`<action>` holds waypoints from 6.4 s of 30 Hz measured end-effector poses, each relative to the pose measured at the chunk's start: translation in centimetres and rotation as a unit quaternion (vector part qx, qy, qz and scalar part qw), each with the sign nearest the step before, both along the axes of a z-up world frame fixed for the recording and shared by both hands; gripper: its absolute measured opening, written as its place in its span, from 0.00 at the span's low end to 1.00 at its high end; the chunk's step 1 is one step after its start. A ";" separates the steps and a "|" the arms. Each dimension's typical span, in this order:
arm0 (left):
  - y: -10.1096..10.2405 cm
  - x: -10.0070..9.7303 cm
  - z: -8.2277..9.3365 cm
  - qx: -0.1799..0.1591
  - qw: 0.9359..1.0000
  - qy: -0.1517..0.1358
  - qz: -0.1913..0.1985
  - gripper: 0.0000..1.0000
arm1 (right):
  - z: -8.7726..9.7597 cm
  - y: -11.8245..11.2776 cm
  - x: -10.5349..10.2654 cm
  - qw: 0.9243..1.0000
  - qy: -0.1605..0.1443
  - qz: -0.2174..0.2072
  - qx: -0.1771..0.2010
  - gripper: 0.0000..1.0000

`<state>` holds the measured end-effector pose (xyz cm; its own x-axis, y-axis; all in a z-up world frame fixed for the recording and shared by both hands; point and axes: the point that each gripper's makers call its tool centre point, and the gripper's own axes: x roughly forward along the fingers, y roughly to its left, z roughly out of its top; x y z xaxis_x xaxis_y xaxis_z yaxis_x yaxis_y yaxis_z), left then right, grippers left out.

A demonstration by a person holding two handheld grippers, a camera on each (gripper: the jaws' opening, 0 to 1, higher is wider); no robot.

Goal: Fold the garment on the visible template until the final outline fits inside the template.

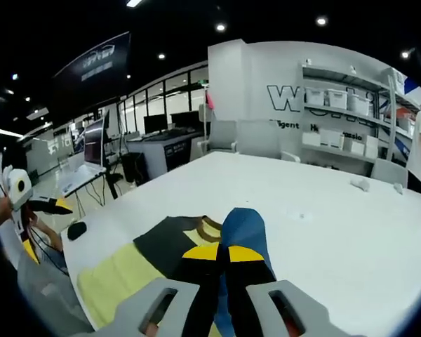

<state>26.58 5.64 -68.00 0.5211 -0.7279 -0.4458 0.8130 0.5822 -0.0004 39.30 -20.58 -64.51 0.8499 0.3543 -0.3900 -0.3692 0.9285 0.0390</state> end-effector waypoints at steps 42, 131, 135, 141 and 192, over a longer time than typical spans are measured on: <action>2.0 -0.9 -0.3 0.006 1.000 0.006 0.026 0.95 | -0.1 13.6 4.3 0.991 -0.005 0.135 0.013 0.00; 2.8 -0.1 -1.1 0.000 0.999 0.026 0.043 0.93 | -11.5 18.6 3.3 0.975 0.087 0.204 -0.021 0.34; 2.5 0.2 -0.9 -0.007 0.999 0.025 0.043 0.93 | -11.2 16.8 3.5 0.977 0.083 0.193 -0.026 0.34; 1.9 0.4 -0.9 -0.007 0.999 0.026 0.038 0.94 | -10.9 14.2 3.6 0.981 0.077 0.175 -0.035 0.35; 2.0 0.2 -1.5 0.005 0.999 0.033 0.037 0.89 | -17.0 -2.7 -1.3 0.973 0.152 0.107 -0.140 0.25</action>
